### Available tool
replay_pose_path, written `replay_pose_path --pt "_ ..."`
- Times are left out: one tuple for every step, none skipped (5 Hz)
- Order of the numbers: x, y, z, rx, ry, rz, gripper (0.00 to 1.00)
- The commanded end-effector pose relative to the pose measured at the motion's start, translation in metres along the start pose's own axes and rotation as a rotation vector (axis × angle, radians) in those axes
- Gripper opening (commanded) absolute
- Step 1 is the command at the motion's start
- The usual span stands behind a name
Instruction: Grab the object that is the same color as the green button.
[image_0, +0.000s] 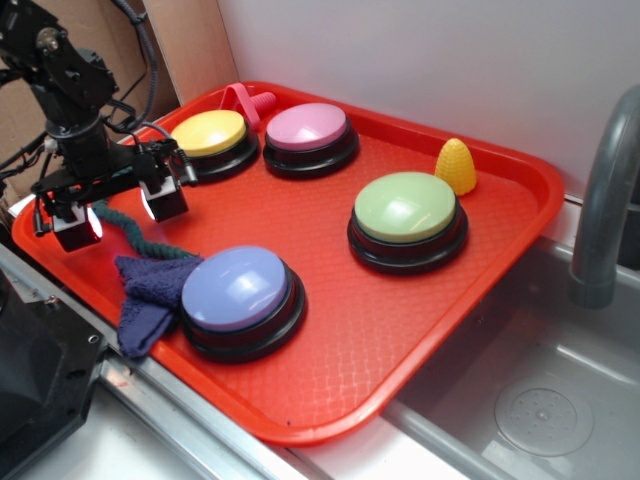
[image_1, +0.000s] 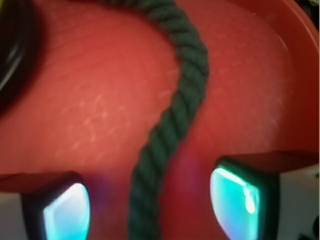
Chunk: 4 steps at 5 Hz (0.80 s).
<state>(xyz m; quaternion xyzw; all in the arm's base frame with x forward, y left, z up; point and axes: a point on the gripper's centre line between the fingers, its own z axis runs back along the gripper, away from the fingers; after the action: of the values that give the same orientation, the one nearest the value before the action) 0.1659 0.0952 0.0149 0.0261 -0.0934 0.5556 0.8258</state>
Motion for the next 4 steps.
replay_pose_path --pt "0.0137 0.0013 -0.0014 -0.056 -0.014 0.001 0.14" --pt "0.0152 0.0041 -0.0031 -0.089 0.031 0.019 0.0" --pt "0.0155 0.0042 -0.0026 -0.083 0.026 0.022 0.0" --pt "0.0158 0.003 -0.0024 -0.071 0.038 0.018 0.0"
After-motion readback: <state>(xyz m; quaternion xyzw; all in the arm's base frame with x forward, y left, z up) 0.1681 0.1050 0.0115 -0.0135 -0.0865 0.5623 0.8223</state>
